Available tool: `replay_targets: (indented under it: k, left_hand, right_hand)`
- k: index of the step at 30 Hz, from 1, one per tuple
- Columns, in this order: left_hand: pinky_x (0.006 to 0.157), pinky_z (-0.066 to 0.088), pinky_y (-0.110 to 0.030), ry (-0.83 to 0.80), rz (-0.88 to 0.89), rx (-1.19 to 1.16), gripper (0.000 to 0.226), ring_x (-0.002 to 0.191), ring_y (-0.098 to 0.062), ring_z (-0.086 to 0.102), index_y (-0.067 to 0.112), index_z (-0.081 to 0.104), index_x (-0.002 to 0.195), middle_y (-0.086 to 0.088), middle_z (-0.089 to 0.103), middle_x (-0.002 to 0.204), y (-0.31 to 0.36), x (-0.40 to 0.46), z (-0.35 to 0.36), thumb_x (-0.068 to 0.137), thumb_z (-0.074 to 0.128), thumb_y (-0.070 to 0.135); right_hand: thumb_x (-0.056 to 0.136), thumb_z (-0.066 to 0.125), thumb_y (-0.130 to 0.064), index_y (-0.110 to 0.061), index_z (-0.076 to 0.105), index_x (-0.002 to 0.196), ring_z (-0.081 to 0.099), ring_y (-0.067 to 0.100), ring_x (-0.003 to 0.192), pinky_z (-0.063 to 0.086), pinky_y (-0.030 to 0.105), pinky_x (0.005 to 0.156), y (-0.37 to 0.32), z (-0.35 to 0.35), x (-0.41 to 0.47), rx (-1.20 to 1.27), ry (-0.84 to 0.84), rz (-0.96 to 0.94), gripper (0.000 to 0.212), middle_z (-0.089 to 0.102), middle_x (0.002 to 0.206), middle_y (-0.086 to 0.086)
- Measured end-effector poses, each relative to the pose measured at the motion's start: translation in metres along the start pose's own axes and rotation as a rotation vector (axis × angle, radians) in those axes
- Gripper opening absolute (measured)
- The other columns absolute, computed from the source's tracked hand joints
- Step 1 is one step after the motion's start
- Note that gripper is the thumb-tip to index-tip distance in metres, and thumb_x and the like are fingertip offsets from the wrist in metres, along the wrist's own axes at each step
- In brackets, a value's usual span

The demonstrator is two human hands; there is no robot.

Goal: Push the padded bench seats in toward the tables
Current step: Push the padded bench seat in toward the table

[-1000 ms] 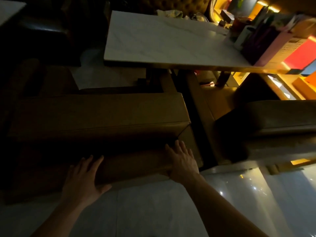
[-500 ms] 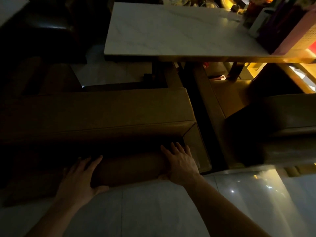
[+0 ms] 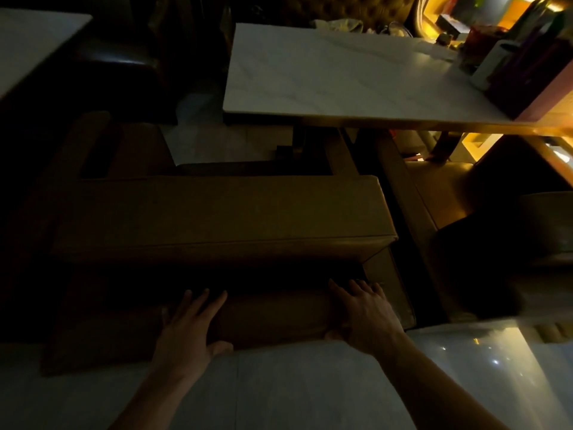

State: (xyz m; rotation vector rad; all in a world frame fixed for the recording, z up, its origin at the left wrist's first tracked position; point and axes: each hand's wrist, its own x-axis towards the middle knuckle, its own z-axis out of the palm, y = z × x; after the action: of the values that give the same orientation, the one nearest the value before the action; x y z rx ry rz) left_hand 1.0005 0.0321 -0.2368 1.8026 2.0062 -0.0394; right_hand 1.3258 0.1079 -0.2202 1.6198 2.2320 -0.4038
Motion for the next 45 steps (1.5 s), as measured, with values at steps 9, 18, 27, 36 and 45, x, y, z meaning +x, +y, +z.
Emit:
replay_targets:
  k: [9, 18, 27, 36, 45]
  left_hand:
    - [0.12, 0.005, -0.055, -0.011, 0.06, 0.025, 0.1, 0.151, -0.022, -0.002, 0.045, 0.006, 0.152, 0.008, 0.008, 0.164, -0.065, -0.002, -0.022, 0.076, 0.069, 0.063]
    - [0.12, 0.009, -0.055, 0.037, 0.082, 0.065, 0.104, 0.151, -0.023, 0.003, 0.043, 0.006, 0.154, 0.005, 0.012, 0.164, -0.069, -0.008, -0.024, 0.072, 0.062, 0.076]
    - [0.121, 0.004, -0.048, 0.057, 0.11, 0.192, 0.104, 0.15, -0.02, 0.006, 0.045, 0.0, 0.153, 0.007, 0.011, 0.164, -0.1, -0.01, -0.035, 0.071, 0.05, 0.085]
    - [0.121, 0.01, -0.049, 0.052, 0.117, 0.11, 0.097, 0.15, -0.022, 0.007, 0.045, 0.005, 0.153, 0.008, 0.012, 0.164, -0.097, 0.0, -0.03, 0.077, 0.055, 0.077]
    - [0.12, 0.009, -0.05, 0.106, 0.115, 0.064, 0.096, 0.15, -0.027, 0.011, 0.039, 0.015, 0.154, 0.001, 0.021, 0.162, -0.089, -0.001, -0.024, 0.076, 0.062, 0.072]
  right_hand:
    - [0.08, 0.052, -0.08, -0.032, -0.005, 0.159, 0.014, 0.031, 0.152, 0.01, 0.054, 0.124, -0.068, 0.013, -0.016, 0.029, 0.059, 0.035, 0.108, 0.019, 0.164, 0.009]
    - [0.081, 0.058, -0.075, -0.034, -0.016, 0.156, -0.012, 0.035, 0.153, -0.002, 0.057, 0.124, -0.082, 0.014, -0.017, 0.086, 0.012, 0.097, 0.114, -0.009, 0.167, 0.013]
    - [0.084, 0.059, -0.068, -0.048, -0.024, 0.149, -0.028, 0.04, 0.147, -0.006, 0.069, 0.117, -0.125, 0.036, -0.016, 0.148, 0.116, 0.114, 0.108, -0.021, 0.165, 0.013]
    - [0.088, 0.06, -0.061, -0.049, -0.018, 0.152, -0.028, 0.04, 0.147, -0.003, 0.073, 0.116, -0.114, 0.032, -0.004, 0.166, 0.09, 0.083, 0.102, -0.019, 0.165, 0.015]
    - [0.087, 0.061, -0.062, -0.046, -0.013, 0.154, -0.026, 0.041, 0.148, -0.002, 0.073, 0.116, -0.109, 0.03, -0.003, 0.154, 0.125, 0.086, 0.101, -0.015, 0.165, 0.018]
